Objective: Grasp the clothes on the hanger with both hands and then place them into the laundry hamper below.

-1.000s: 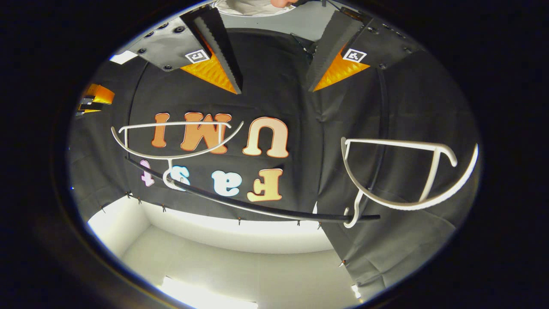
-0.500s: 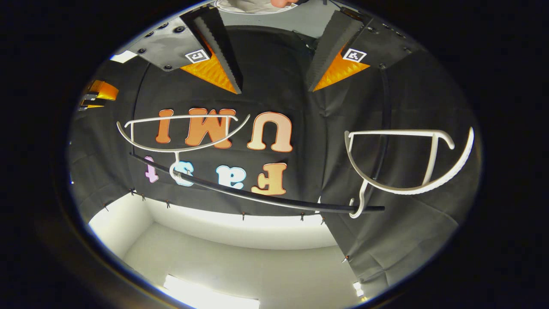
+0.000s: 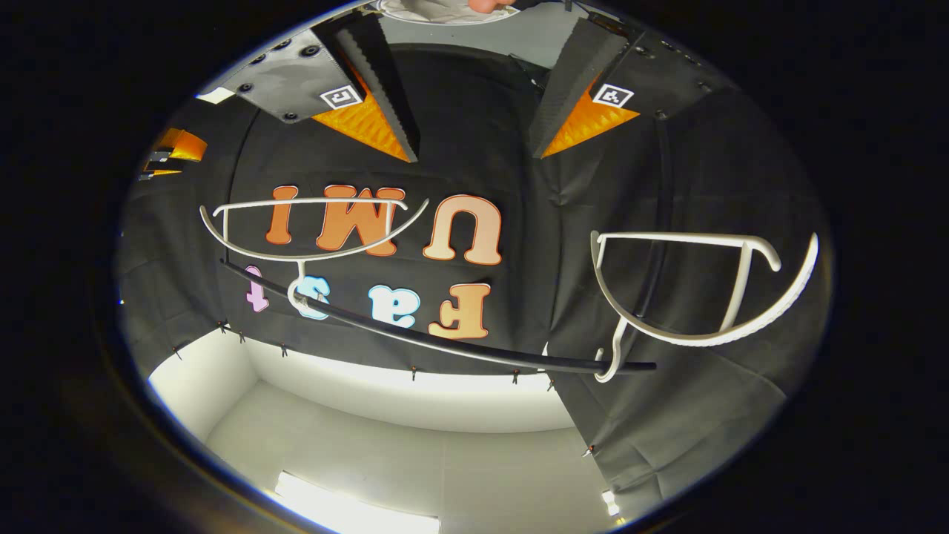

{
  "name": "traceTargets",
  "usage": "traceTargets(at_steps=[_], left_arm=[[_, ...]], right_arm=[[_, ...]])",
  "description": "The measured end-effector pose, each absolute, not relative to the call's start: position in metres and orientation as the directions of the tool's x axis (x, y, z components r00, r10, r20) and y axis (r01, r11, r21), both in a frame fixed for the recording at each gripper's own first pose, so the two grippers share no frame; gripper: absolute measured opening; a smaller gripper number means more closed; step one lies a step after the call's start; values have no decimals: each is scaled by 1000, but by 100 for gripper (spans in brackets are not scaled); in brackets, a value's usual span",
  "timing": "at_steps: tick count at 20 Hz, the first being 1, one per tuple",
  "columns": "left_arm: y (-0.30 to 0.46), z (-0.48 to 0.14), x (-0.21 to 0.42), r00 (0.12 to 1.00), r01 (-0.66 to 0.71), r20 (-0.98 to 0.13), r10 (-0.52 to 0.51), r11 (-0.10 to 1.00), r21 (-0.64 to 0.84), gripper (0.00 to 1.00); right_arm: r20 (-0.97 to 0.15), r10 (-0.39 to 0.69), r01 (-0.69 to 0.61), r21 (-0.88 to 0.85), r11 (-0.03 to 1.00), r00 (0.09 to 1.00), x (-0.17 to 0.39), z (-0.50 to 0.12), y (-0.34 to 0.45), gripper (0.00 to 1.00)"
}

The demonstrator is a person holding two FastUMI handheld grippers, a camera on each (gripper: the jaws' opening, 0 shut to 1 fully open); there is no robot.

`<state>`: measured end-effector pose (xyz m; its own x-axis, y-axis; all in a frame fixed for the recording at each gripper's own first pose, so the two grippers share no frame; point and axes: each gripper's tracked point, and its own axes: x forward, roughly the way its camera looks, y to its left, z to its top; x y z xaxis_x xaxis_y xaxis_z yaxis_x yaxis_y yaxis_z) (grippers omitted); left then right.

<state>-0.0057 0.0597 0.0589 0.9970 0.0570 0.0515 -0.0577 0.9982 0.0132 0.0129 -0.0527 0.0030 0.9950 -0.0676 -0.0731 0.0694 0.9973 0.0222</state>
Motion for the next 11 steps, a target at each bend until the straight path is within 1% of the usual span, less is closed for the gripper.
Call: traceTargets(at_steps=[1, 2, 3, 10, 11], left_arm=[[60, 60, -6, 997, -58, 53, 57, 998, 13, 97], [60, 61, -6, 997, -57, 54, 57, 998, 11, 97], [61, 60, -6, 997, -59, 54, 58, 998, 10, 97], [63, 58, -5, 997, -65, 48, 65, 998, 5, 97], [64, 58, -6, 997, -67, 47, 67, 998, 5, 97]], right_arm=[[-72, -66, 68, 23, 997, 995, 12, 3, -52, 91], [-71, -66, 68, 24, 997, 995, 12, 4, -52, 87], [-72, -65, 67, 25, 997, 995, 13, 3, -52, 91], [-78, -53, 55, 25, 998, 996, 16, 0, -45, 91], [-80, -53, 55, 25, 998, 995, 16, -1, -45, 99]])
